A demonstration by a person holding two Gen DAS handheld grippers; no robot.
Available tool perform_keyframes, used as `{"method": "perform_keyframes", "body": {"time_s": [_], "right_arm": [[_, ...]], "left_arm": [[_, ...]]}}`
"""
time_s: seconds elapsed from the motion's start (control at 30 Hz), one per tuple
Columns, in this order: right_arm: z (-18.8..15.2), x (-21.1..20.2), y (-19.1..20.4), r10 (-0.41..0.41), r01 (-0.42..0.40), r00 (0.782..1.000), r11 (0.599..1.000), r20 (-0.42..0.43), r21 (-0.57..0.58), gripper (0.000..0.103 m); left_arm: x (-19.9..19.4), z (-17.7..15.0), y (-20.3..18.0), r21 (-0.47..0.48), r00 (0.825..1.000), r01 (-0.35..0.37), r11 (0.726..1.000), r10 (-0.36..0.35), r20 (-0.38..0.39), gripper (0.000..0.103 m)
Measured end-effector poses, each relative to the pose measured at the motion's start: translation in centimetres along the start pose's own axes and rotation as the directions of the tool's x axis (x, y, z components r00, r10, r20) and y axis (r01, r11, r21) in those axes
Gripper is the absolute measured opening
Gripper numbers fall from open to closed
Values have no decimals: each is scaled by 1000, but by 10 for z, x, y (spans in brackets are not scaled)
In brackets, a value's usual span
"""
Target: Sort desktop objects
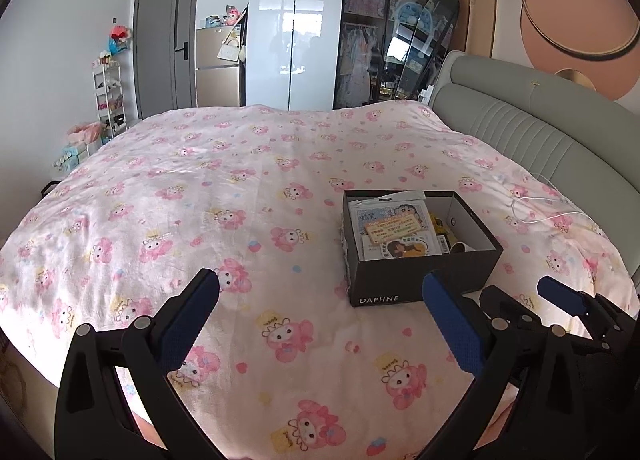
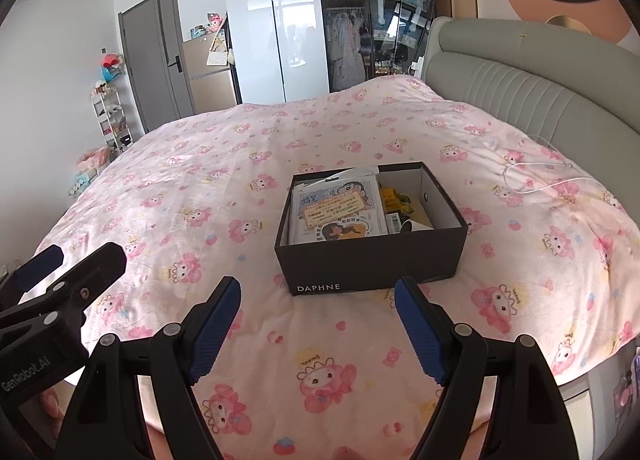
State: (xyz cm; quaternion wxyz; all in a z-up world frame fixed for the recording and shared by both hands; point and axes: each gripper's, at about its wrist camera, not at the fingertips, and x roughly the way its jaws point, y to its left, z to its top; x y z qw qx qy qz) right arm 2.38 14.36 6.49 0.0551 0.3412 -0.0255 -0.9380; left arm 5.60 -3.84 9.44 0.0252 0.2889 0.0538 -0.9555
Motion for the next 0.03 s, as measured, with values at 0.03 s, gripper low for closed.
{"method": "perform_keyframes", "body": {"time_s": [0.03], "right_arm": [[0,2,0,3,-3,1000,1000,-6,2,78]], "left_arm": [[0,-1,1,-4,1000,-2,1000,2,-2,103]]}}
